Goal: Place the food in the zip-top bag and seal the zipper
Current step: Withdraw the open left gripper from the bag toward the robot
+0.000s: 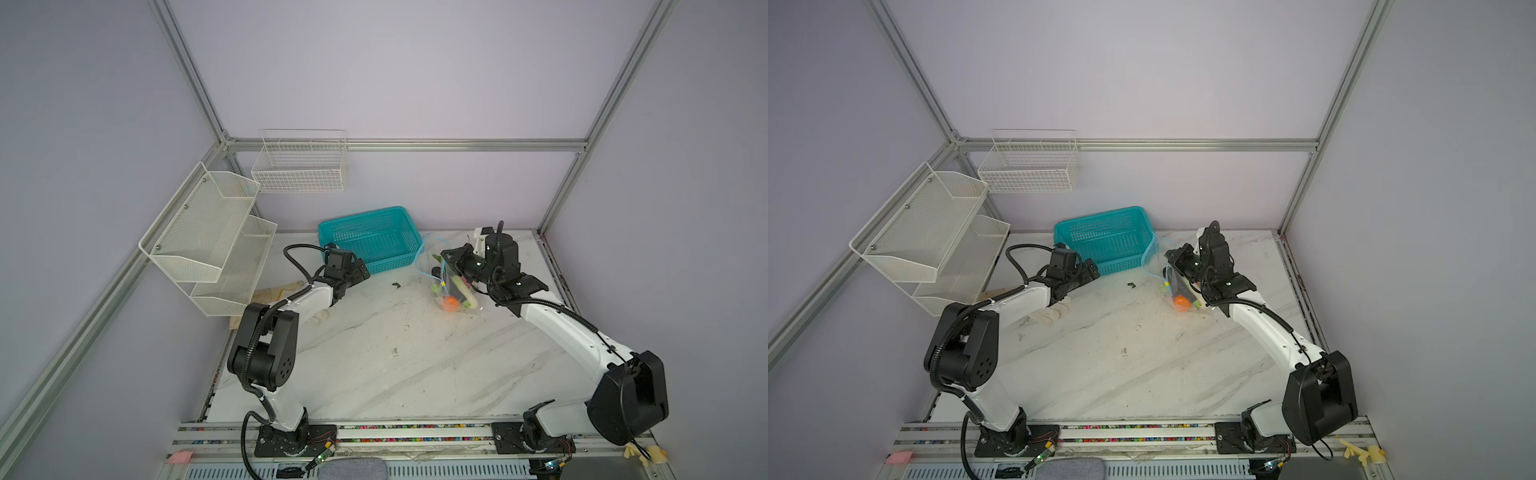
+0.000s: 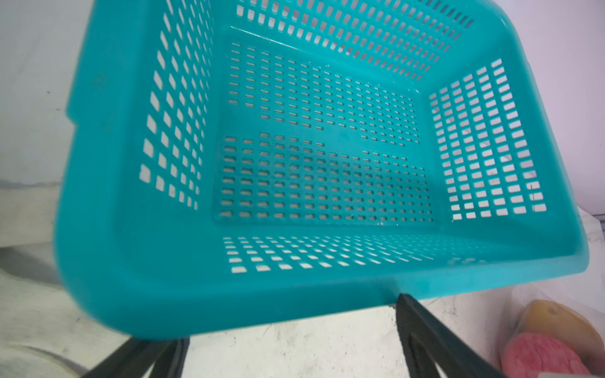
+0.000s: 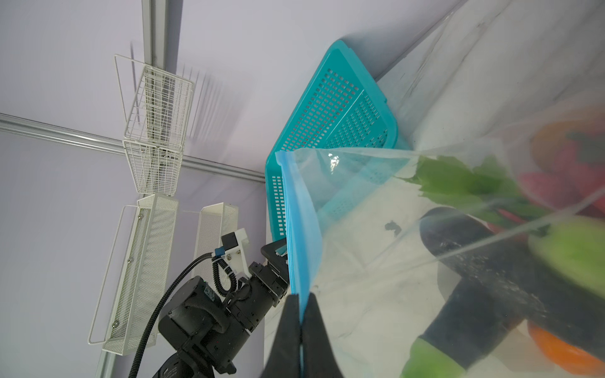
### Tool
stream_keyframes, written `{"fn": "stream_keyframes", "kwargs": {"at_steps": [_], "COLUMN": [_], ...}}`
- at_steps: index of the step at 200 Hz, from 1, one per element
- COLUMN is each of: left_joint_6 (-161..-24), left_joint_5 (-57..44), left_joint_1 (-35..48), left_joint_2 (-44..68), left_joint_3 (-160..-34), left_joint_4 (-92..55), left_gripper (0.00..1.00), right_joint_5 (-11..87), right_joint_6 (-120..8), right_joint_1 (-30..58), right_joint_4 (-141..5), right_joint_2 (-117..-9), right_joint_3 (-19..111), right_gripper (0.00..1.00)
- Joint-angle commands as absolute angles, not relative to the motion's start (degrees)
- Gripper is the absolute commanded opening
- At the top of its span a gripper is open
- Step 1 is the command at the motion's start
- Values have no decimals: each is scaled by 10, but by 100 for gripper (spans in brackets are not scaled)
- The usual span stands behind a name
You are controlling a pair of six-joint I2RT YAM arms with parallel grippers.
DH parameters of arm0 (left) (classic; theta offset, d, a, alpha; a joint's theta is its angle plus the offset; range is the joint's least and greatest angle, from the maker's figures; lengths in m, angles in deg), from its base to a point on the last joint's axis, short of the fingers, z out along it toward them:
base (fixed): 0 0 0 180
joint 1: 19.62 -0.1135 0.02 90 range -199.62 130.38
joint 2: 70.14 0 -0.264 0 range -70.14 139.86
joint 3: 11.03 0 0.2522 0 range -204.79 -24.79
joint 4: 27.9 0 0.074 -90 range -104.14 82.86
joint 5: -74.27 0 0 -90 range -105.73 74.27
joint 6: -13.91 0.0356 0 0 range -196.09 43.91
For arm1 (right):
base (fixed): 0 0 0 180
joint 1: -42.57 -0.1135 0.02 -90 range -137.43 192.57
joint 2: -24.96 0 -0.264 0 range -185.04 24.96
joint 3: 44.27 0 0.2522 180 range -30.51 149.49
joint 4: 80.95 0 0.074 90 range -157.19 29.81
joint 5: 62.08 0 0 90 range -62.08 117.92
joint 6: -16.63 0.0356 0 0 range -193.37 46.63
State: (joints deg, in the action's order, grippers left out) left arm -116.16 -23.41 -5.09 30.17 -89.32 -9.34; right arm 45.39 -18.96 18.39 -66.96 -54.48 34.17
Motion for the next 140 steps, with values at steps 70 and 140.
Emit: {"fn": "stream_keyframes", "kwargs": {"at_steps": [70,140], "left_joint_6": [-1161,-1177], "left_joint_5": [-229,-156], "left_joint_1": [-87,-94], "left_joint_2": [335,256], "left_joint_3": [-999,-949], "left_joint_4": [-112,-129], "left_gripper": [95,96], "right_joint_5": [470,515], "right_joint_6": [-218,-269], "right_joint_1": [169,164], "right_joint_4": [-653,-653], "right_joint_2": [-524,-515], "right_joint_3": [346,342], "right_gripper": [0,0]}}
